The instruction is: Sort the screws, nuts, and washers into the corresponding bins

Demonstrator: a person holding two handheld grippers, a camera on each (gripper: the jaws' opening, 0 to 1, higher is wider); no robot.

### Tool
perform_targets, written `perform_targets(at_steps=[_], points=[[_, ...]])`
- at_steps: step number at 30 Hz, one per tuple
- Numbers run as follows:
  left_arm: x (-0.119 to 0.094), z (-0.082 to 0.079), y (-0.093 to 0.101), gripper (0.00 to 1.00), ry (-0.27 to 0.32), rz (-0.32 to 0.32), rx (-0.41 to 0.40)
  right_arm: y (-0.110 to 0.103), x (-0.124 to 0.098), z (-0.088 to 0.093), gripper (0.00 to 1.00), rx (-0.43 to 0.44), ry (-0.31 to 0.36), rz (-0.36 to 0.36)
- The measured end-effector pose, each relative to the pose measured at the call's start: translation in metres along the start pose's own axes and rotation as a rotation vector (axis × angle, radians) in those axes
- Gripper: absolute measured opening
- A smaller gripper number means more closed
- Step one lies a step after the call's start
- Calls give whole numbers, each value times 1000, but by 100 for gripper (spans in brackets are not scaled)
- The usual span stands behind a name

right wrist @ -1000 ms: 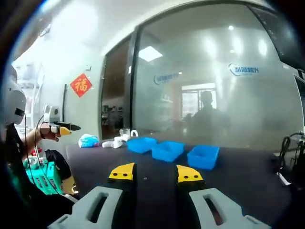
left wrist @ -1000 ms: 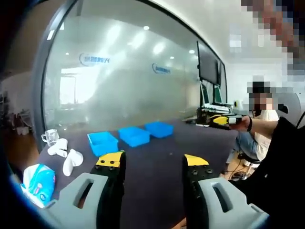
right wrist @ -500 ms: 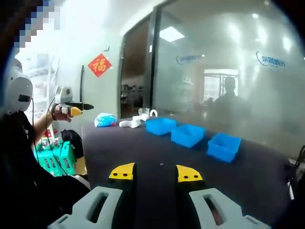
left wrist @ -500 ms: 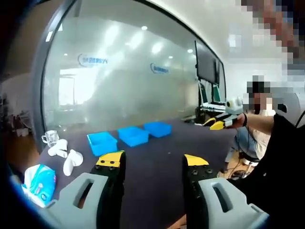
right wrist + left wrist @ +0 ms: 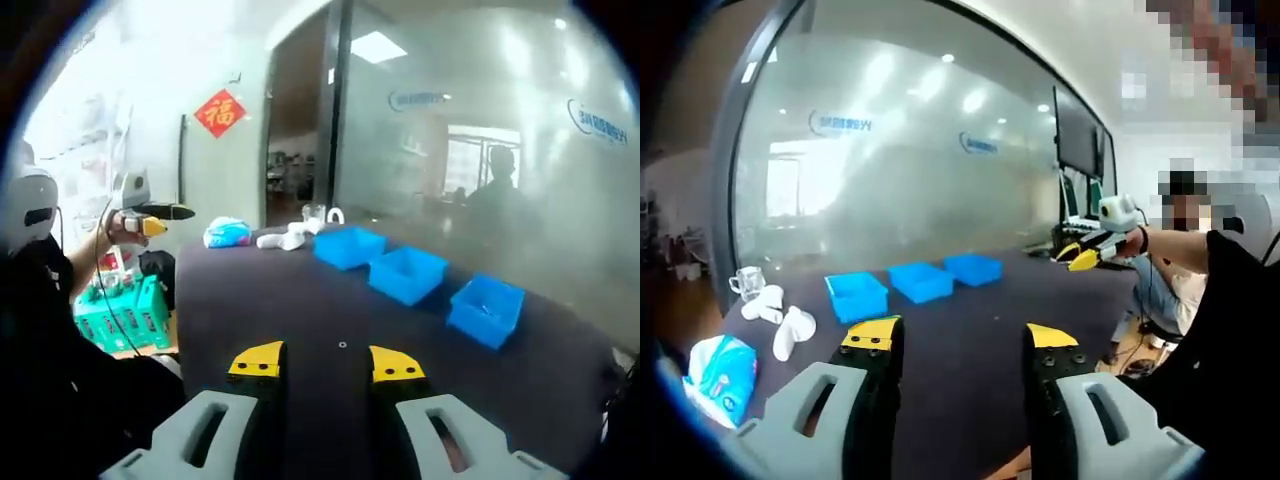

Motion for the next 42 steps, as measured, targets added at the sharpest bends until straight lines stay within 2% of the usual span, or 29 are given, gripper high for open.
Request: perform_targets(at_steps=[10, 22, 35, 42], points=[[-4, 4, -1, 46, 2, -8, -17, 7, 39, -1, 27, -60, -140, -91], [-6, 8, -3, 46, -2, -19, -28, 9, 83, -3, 26, -118, -278, -189], [-7, 14, -2, 46, -3, -25, -38, 13, 128, -1, 25, -174, -385, -232], [-8, 15, -1, 46, -10, -27, -32, 11, 146, 8, 25, -222, -473, -258]])
Point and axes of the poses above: the point that each gripper's makers call its tool centre point, and the gripper's own axes: x roughly forward along the fingers, y roughly to its right, z roughly out of its underside, the point moved 10 cm from there along -x, roughly backward along the fingers, and after that the axes turned 4 degrees about y, right-handed, at the moved point
